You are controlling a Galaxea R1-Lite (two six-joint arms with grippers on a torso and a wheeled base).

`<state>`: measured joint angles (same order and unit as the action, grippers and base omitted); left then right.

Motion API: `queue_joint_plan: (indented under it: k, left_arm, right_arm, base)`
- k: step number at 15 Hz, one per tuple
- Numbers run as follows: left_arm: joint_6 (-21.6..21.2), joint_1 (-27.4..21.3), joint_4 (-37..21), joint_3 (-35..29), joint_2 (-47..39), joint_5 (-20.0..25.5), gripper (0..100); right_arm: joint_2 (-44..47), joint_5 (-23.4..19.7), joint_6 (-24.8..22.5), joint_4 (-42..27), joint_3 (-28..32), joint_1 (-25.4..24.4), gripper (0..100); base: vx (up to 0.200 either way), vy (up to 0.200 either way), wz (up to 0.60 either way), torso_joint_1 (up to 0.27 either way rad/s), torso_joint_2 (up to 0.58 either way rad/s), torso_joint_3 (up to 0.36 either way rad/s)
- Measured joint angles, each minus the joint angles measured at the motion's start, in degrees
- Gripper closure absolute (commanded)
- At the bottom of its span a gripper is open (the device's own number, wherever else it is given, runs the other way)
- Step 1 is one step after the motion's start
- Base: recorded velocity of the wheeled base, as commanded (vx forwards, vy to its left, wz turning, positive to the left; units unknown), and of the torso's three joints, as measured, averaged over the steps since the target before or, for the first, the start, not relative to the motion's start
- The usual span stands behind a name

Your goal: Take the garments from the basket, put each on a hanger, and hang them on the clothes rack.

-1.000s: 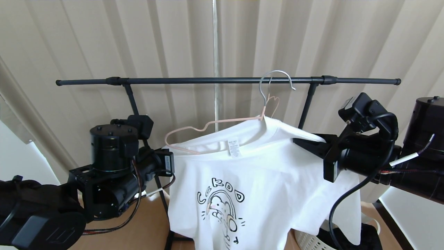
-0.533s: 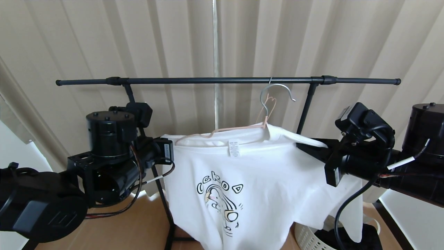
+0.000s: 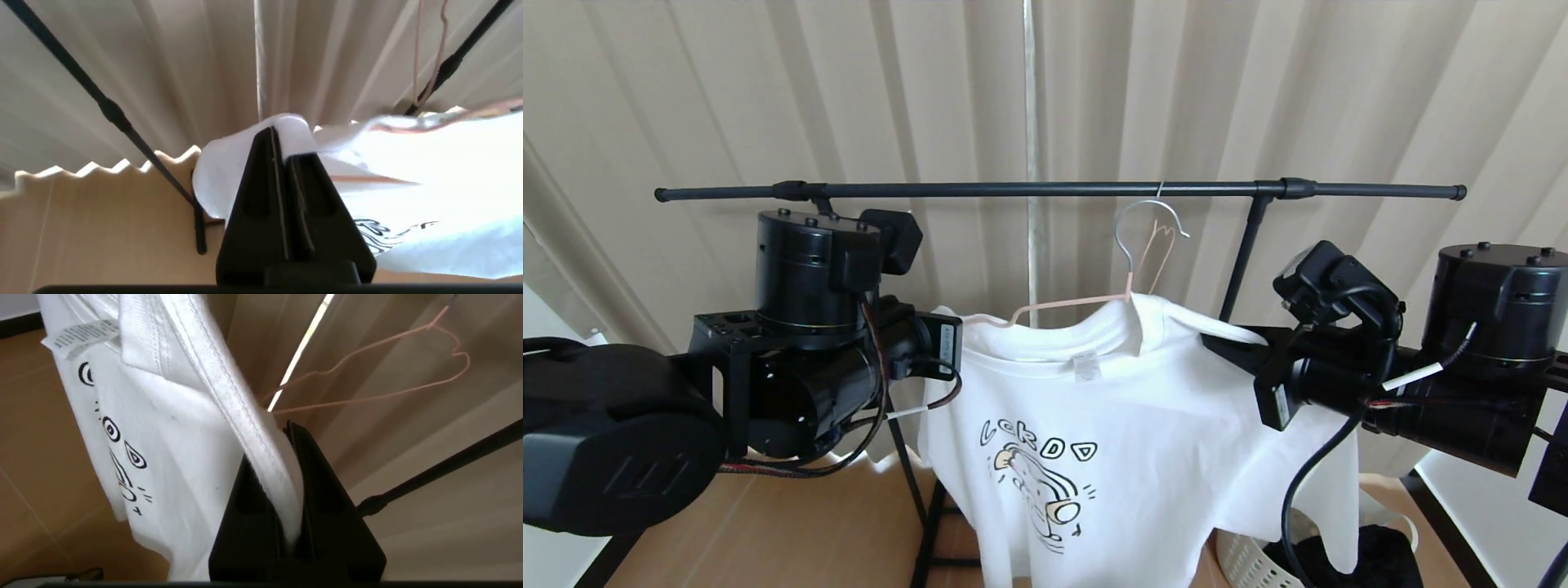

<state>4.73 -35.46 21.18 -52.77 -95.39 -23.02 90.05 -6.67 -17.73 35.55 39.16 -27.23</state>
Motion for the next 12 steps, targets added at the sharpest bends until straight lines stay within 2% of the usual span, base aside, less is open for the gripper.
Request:
queue_joint_plan:
  k: [2,6,9,12]
  left_arm:
    - [0.0,-1.7,-1.5,-1.0,0.3,-2.5,100]
    - [0.0,-3.1,-6.0,-3.7,0.5,-3.1,100]
    - [0.3,-4.5,-9.2,-7.6,0.5,-3.1,100]
    - [0.2,-7.5,-9.7,-9.7,0.4,-3.1,100]
  right_arm:
    - [0.6,3.0,1.7,-0.1,0.9,-1.1,100]
    - [1.3,8.3,2.0,0.0,1.9,-3.2,100]
    - [1.8,8.7,3.7,0.0,2.2,-5.8,100]
    - [3.6,8.4,8.5,3.3,2.4,-7.7,100]
  base:
    - [0.0,0.0,0.0,0.0,0.0,0.0]
    - [0.0,0.0,0.0,0.0,0.0,0.0]
    - [0.0,0.0,0.0,0.0,0.0,0.0]
    - [0.0,0.0,0.0,0.0,0.0,0.0]
